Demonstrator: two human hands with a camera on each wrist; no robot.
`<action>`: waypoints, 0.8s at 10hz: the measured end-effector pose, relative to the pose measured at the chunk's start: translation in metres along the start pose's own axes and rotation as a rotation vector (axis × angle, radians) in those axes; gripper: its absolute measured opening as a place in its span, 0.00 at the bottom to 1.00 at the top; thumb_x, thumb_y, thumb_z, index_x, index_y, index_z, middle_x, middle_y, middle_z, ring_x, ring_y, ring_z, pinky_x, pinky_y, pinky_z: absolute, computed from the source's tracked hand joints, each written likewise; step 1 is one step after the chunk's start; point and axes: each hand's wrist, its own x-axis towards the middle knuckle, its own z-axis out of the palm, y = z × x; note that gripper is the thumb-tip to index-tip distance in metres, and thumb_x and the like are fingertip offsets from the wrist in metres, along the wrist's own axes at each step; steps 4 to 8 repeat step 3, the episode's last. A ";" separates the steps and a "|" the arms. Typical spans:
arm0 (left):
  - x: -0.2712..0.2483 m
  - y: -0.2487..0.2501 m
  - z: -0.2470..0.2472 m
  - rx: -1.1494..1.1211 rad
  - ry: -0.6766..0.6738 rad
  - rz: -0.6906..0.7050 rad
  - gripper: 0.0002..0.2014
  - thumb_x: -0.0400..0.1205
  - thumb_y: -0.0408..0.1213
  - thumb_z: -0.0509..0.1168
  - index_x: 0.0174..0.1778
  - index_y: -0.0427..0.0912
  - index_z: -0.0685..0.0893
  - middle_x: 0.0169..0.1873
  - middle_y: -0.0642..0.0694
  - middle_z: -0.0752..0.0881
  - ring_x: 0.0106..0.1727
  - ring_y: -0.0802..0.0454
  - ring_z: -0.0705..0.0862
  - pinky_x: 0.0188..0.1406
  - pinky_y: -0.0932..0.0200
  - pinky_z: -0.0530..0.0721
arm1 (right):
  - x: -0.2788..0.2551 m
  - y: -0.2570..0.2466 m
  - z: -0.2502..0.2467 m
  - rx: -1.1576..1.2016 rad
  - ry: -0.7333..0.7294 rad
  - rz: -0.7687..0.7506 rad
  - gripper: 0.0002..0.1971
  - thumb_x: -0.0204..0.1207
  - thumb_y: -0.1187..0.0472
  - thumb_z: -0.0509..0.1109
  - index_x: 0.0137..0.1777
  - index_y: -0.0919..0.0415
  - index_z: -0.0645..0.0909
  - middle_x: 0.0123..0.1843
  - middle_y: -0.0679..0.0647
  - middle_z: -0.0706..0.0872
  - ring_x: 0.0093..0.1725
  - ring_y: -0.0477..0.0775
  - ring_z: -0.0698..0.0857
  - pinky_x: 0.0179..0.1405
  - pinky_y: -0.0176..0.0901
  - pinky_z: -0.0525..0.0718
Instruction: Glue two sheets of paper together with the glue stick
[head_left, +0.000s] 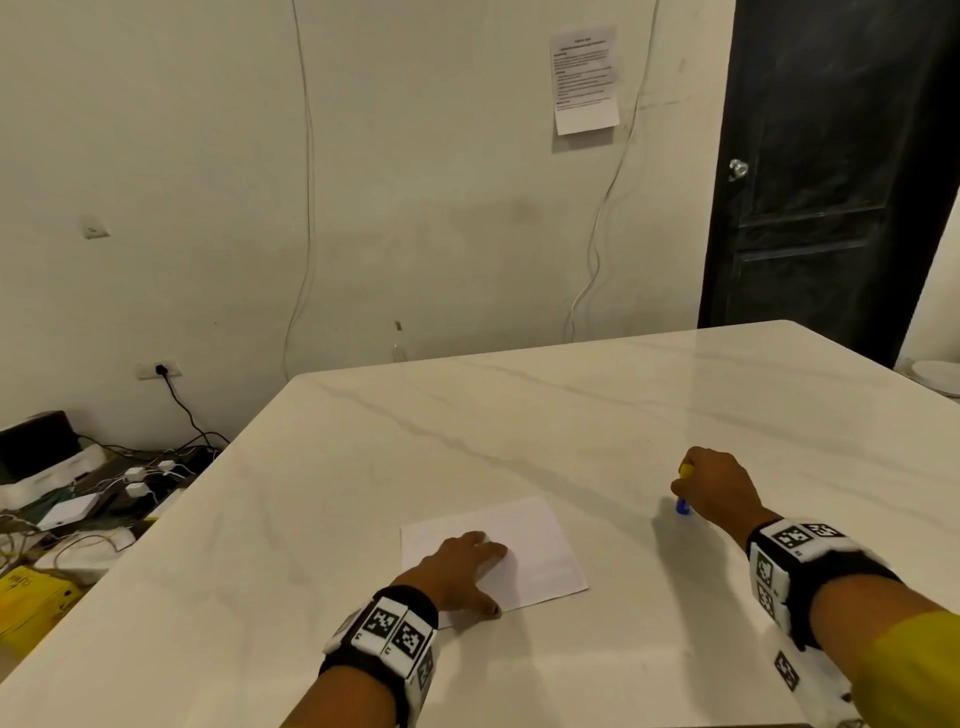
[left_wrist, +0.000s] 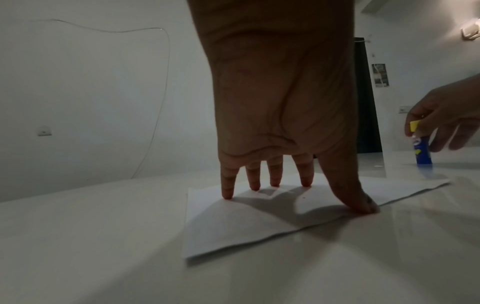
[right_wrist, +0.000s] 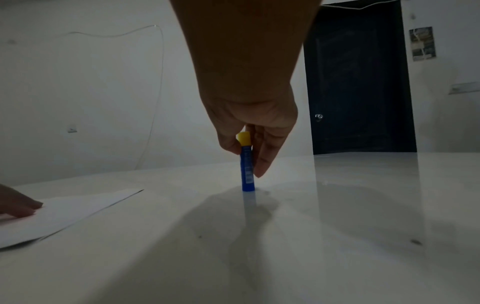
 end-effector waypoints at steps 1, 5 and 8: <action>0.000 0.004 0.001 -0.020 -0.013 0.025 0.41 0.75 0.46 0.71 0.81 0.56 0.55 0.84 0.50 0.49 0.84 0.46 0.50 0.82 0.42 0.57 | -0.005 0.003 0.004 0.021 0.002 -0.006 0.09 0.70 0.68 0.71 0.37 0.62 0.71 0.45 0.67 0.85 0.41 0.63 0.78 0.39 0.49 0.75; 0.007 0.012 -0.019 0.046 -0.057 0.051 0.40 0.72 0.48 0.74 0.78 0.58 0.61 0.79 0.50 0.57 0.79 0.45 0.58 0.78 0.39 0.62 | -0.006 0.008 0.009 0.075 -0.058 0.025 0.15 0.69 0.65 0.75 0.53 0.67 0.75 0.50 0.66 0.85 0.46 0.65 0.81 0.43 0.49 0.78; 0.007 0.012 -0.019 0.046 -0.057 0.051 0.40 0.72 0.48 0.74 0.78 0.58 0.61 0.79 0.50 0.57 0.79 0.45 0.58 0.78 0.39 0.62 | -0.006 0.008 0.009 0.075 -0.058 0.025 0.15 0.69 0.65 0.75 0.53 0.67 0.75 0.50 0.66 0.85 0.46 0.65 0.81 0.43 0.49 0.78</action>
